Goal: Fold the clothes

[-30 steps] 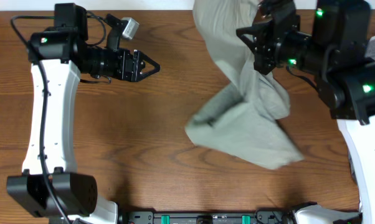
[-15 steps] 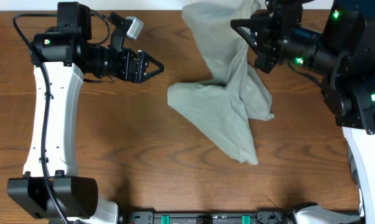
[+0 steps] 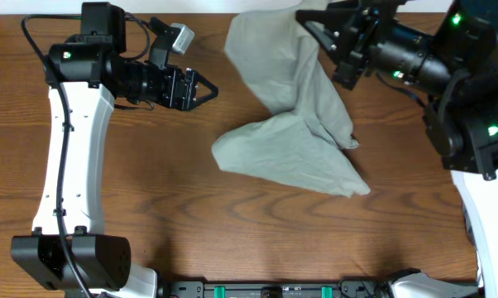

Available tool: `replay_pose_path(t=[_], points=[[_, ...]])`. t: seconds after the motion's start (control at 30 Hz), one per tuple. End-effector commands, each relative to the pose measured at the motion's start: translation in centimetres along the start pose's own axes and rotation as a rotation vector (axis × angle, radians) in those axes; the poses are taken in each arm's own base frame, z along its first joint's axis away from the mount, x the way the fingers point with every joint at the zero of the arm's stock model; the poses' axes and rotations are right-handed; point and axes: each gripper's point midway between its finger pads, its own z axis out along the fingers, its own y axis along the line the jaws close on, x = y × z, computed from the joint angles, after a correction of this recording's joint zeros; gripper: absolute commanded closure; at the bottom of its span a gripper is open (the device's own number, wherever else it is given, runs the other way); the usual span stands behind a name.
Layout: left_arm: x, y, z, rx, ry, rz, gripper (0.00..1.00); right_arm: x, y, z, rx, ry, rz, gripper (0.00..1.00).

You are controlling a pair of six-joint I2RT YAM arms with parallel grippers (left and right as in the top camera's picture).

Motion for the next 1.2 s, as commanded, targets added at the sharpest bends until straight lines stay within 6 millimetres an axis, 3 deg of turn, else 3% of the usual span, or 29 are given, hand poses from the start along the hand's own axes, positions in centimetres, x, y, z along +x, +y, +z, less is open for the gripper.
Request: replay_pose_path(t=[0.0,0.2,0.3,0.4,0.5,0.57,0.67,0.73,0.8,0.83,0.87,0.93,0.97,1.07,1.17], points=[[-0.3,0.9,-2.2,-0.058,-0.044,-0.024,0.35,-1.9,3.2,1.3,-0.101,-0.063,-0.010,0.99],[-0.4,1.8,-9.1,-0.177,-0.210,-0.105,0.34,-3.6,6.7,5.6,-0.252,-0.177,0.007,0.99],[-0.2,1.4,-11.3,-0.219,-0.263,-0.098,0.31,-4.1,7.2,6.2,-0.271,-0.209,0.009,0.99],[-0.1,1.1,-12.0,-0.248,-0.278,-0.087,0.29,-3.7,5.4,6.3,-0.193,-0.194,0.047,0.99],[0.0,1.3,-12.1,-0.259,-0.275,-0.089,0.29,-1.8,1.1,6.2,-0.021,-0.128,0.117,0.99],[0.0,1.5,-11.9,-0.258,-0.270,-0.095,0.29,0.4,-2.9,5.5,0.146,-0.058,0.156,0.99],[0.0,2.0,-11.6,-0.252,-0.261,-0.107,0.29,4.4,-8.9,2.9,0.407,0.080,0.181,0.99],[0.0,2.2,-11.4,-0.249,-0.254,-0.112,0.29,8.1,-12.9,-0.1,0.585,0.215,0.203,0.99],[0.0,2.3,-11.2,-0.246,-0.250,-0.114,0.29,11.3,-15.6,-2.5,0.697,0.333,0.221,0.98],[-0.1,2.2,-11.1,-0.243,-0.248,-0.112,0.29,13.3,-16.8,-3.8,0.741,0.410,0.234,0.92],[-0.1,2.2,-11.0,-0.241,-0.246,-0.111,0.29,15.1,-17.7,-4.8,0.769,0.476,0.250,0.85],[-0.1,1.9,-10.7,-0.234,-0.240,-0.103,0.29,18.7,-19.4,-6.7,0.827,0.598,0.310,0.53],[-0.1,1.8,-10.6,-0.232,-0.237,-0.100,0.29,20.3,-20.0,-7.3,0.841,0.645,0.344,0.44],[-0.1,1.5,-10.3,-0.228,-0.228,-0.092,0.29,24.3,-20.6,-8.0,0.809,0.750,0.452,0.32],[0.1,1.8,-10.2,-0.251,-0.215,-0.095,0.29,26.0,-19.4,-6.8,0.689,0.780,0.520,0.30]])
